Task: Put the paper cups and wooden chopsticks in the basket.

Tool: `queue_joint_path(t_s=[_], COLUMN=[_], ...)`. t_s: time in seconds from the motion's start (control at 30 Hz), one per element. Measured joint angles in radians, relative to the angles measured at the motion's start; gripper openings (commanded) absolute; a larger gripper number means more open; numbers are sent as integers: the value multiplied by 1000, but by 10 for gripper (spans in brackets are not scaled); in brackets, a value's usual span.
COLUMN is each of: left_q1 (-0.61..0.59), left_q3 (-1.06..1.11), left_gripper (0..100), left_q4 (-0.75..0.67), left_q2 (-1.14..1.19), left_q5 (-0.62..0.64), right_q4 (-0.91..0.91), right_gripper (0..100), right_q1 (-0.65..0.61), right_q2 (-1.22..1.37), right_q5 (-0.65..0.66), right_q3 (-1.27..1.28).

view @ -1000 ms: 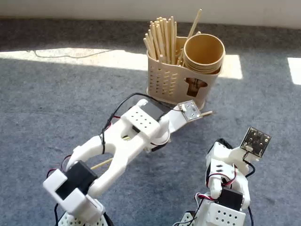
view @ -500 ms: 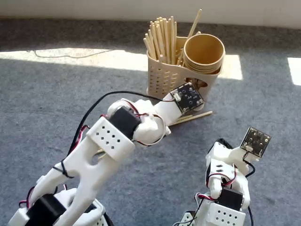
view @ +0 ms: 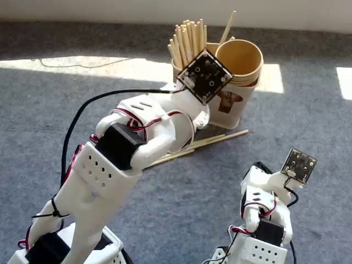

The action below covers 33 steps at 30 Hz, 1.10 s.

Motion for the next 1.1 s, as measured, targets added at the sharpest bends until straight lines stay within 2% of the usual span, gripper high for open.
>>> queue_joint_path(t_s=[0.4,0.67,0.8,0.9,1.1], left_q1=[0,-2,-32,-78,-120], left_q3=[-41,101,176,178,157], left_gripper=[6,6,6,6,6], left_q4=[-391,-842,-1010,-1076,-1096], left_q2=[0,0,8,55,196], left_q5=[52,52,52,52,52], right_q4=[0,0,0,0,0], right_gripper=[5,5,5,5,5], right_q1=[0,0,0,0,0], right_q2=[0,0,0,0,0], right_q5=[0,0,0,0,0], right_q3=[0,0,0,0,0])
